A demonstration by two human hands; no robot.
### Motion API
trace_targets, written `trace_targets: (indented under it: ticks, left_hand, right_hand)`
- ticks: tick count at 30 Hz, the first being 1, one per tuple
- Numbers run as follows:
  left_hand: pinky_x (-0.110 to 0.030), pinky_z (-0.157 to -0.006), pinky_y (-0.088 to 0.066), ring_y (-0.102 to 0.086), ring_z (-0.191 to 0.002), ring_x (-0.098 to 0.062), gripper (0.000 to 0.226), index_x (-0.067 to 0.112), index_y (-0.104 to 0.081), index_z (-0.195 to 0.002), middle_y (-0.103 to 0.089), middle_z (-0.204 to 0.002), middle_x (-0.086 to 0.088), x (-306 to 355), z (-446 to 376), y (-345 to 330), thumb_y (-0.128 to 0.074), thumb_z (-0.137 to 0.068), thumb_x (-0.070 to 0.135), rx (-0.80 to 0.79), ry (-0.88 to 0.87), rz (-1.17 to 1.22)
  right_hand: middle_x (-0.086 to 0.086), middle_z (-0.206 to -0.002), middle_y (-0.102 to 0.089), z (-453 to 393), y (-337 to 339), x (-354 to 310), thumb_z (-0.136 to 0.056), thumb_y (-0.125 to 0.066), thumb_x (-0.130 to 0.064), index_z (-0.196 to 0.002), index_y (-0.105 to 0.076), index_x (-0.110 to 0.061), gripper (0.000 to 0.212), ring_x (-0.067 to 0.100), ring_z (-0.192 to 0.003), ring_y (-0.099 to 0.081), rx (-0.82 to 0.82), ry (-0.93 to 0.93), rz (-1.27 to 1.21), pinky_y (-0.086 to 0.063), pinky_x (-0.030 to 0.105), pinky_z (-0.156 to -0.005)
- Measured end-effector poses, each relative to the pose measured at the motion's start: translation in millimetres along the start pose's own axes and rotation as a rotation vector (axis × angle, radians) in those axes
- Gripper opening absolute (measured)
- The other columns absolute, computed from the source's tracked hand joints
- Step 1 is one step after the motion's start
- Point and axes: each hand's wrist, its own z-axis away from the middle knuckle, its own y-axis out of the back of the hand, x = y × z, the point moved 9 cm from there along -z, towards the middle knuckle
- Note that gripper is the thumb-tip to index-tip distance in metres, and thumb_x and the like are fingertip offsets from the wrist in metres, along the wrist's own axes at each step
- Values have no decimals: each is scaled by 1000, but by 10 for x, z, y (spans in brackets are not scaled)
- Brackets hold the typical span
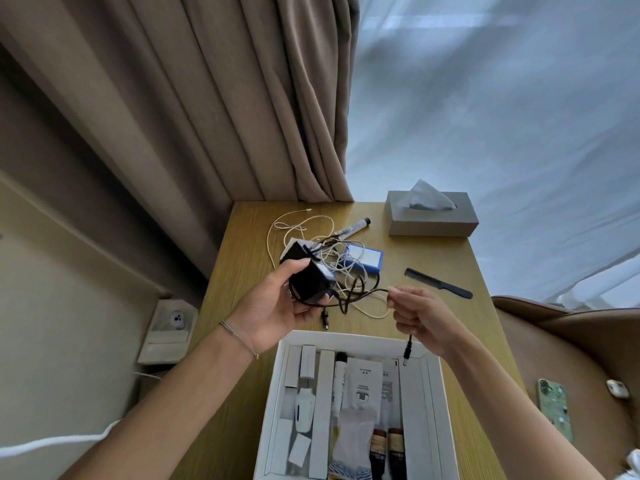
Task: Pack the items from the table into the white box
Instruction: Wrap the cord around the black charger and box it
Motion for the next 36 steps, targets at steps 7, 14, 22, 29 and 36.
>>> trace_targets:
  ticks: [7,14,22,29,36]
  left_hand:
    - [-37,-74,-52,-64,-77,-24,48,14,-61,-122,-67,-100,-12,30,-27,45,-68,-84,42,19,36,7]
    - [-35,-68,-56,-68,-82,-23,41,14,-68,-120,-67,-109,-13,100,9,46,-64,-86,37,11,5,-2]
    - [-35,-73,-62,-71,-98,-30,47,3,-65,-120,-72,-112,-19,109,37,-310,-64,-84,33,-35,-87,-88]
    - [-40,-86,-52,-62,-101,-27,45,2,-68,-118,-70,-109,-19,247,138,-263,-66,-86,34,29,-206,-280]
    - [-28,-67,-40,-54,-75,-16,58,-11,-65,-110,-62,-85,-11,251,199,-254,-66,-82,39,-16,-260,-491]
  right_hand:
    - [-2,-54,-28,22,435,-107,-99,-58,-21,-78,-68,-9,27,14,-49,-24,276,32,25,-26,24,-45]
    - [-4,-55,-57,145,949,-259,-99,-61,-19,-76,-73,-10,28,17,-59,-50,651,85,331,-48,35,-67]
    - [-16,-132,-65,46,-803,-409,-83,-75,-12,-132,-57,-42,60,7,-127,-57,-208,196,622,-43,33,-112]
    - [15,-61,-27,206,-1107,-363,-97,-62,-30,-82,-57,8,41,21,-55,-30,-492,169,208,-50,44,-75]
    - [20,-65,-37,-37,-830,-304,-93,-58,-13,-79,-68,-11,17,21,-57,-38,-282,39,249,-45,28,-63]
